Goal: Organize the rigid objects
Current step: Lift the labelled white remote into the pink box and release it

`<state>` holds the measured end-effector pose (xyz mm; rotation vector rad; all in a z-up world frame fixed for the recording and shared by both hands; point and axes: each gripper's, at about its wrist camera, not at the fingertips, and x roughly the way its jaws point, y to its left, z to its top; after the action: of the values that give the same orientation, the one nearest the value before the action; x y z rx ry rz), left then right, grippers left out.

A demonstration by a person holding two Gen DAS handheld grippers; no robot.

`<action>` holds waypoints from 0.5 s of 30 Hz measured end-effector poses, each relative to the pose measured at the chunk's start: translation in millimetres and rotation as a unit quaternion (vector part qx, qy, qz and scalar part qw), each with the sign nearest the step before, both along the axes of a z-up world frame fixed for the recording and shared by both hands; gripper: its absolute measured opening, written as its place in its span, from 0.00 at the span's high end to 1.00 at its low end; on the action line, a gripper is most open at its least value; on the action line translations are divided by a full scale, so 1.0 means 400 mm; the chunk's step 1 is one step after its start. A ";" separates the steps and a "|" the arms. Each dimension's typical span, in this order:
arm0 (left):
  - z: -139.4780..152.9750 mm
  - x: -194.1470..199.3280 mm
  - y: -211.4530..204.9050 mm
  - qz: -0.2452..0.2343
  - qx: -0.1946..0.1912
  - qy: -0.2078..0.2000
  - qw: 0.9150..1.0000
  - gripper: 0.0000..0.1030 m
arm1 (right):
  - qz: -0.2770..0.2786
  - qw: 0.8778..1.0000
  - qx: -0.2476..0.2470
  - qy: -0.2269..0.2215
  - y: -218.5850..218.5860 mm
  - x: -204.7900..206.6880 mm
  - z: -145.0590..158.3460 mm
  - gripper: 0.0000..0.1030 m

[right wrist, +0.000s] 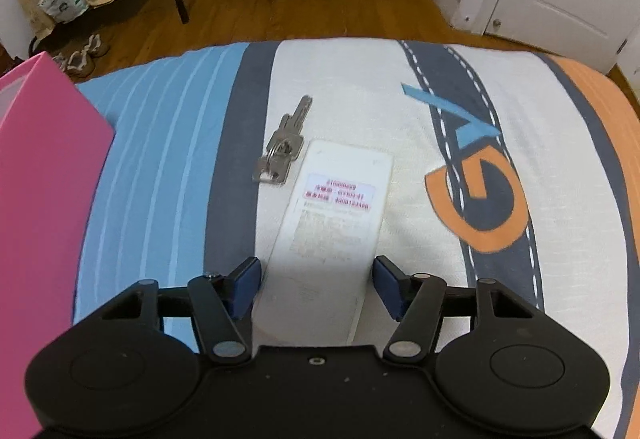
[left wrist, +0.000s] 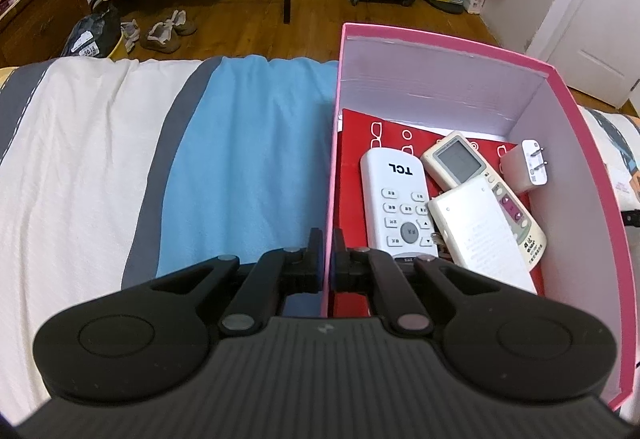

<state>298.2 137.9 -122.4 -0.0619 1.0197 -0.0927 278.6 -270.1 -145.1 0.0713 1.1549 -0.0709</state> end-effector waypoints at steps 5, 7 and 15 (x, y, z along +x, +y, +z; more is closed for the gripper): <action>0.000 0.001 0.004 0.004 -0.007 0.004 1.000 0.97 | -0.012 0.999 -0.015 -0.049 0.002 0.007 -0.032 0.38; 0.000 0.001 0.006 0.002 -0.010 0.004 1.000 0.97 | -0.021 0.998 -0.007 -0.054 -0.004 0.006 -0.022 0.39; 0.001 -0.002 0.010 0.001 -0.016 0.004 1.000 0.97 | -0.026 0.997 0.007 -0.074 -0.008 -0.041 0.040 0.39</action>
<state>297.4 142.0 -121.9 -0.0934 1.0271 -0.1068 262.2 -273.4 -128.9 0.1185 1.0066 -0.1023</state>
